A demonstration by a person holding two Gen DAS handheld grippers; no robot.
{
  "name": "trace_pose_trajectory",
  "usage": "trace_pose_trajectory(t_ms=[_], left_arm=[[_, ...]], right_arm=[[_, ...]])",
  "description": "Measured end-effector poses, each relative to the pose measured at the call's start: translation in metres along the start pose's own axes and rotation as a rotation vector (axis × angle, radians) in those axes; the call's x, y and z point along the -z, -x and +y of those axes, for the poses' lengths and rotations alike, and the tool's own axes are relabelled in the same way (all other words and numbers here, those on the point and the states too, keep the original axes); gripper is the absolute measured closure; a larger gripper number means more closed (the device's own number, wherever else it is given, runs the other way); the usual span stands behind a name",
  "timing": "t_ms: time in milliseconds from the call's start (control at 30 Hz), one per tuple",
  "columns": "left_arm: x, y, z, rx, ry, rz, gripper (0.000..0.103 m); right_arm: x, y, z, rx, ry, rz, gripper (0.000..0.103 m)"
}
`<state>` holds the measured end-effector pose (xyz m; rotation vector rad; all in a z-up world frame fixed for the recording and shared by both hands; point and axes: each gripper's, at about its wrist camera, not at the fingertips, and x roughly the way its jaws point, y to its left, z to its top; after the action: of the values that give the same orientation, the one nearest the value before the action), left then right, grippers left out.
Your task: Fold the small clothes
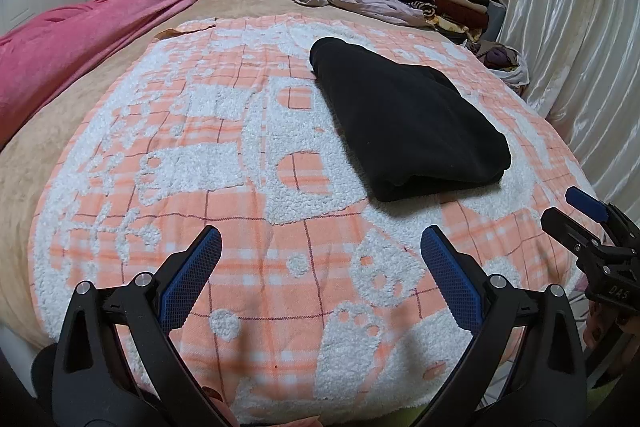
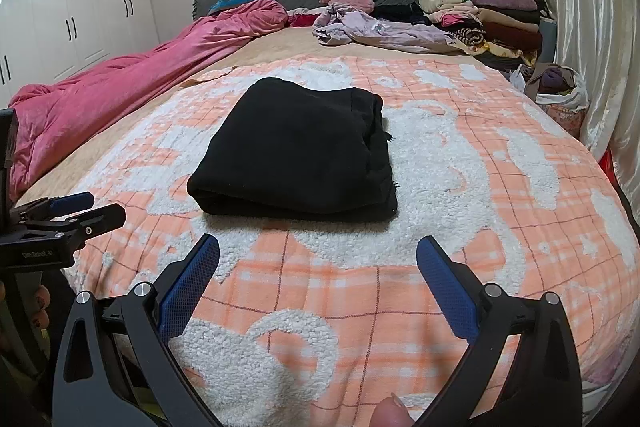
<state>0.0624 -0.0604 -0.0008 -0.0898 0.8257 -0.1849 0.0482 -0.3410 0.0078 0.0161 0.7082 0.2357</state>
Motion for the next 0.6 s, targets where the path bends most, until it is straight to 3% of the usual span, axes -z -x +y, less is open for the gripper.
trace_pose_trajectory(t_ms=[600], left_arm=[[0.0004, 0.0009, 0.0, 0.0, -0.001, 0.003, 0.01]], right_arm=[[0.0026, -0.0003, -0.0006, 0.003, -0.001, 0.001, 0.005]])
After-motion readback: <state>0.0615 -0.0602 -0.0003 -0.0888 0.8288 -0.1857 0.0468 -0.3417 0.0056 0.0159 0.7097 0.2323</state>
